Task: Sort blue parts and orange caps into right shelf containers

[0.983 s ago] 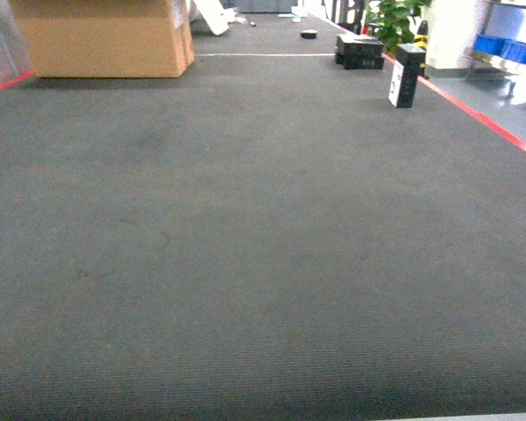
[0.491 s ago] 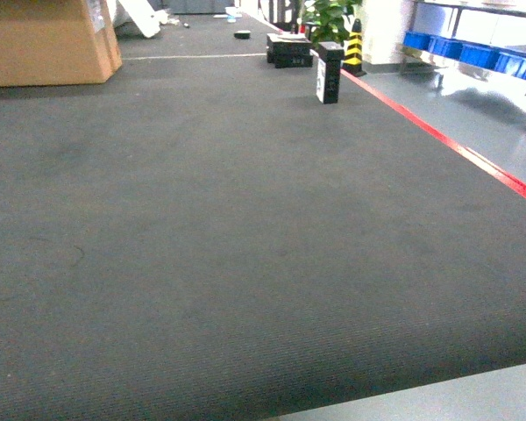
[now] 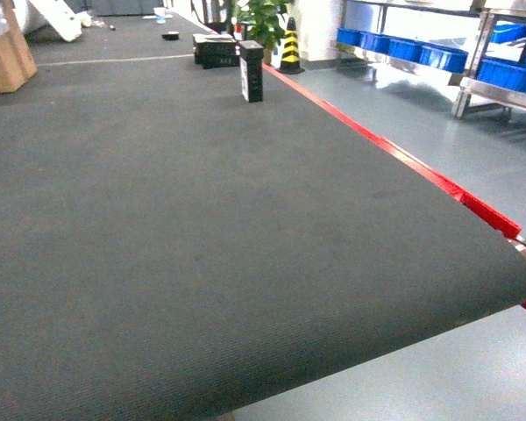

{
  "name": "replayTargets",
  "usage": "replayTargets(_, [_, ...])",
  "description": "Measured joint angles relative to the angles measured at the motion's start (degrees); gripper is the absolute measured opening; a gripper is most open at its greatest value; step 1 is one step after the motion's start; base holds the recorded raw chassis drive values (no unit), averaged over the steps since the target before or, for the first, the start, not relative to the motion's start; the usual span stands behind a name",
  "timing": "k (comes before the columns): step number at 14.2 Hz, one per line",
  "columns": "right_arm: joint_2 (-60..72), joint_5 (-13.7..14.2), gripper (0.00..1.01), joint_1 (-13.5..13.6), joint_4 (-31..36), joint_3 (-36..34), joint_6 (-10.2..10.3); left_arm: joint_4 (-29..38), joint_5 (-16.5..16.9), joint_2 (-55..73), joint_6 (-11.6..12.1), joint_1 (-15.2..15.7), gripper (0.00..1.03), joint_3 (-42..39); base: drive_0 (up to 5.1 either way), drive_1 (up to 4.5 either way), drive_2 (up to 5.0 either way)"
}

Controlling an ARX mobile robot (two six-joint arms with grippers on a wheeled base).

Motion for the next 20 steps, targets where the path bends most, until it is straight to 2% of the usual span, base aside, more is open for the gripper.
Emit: replayTargets(20, [0.0,0.0,0.44,0.0,0.0,0.0,0.0,0.0,0.0,0.0,0.0,0.0,0.43,0.0,-1.6,-1.63,-1.6])
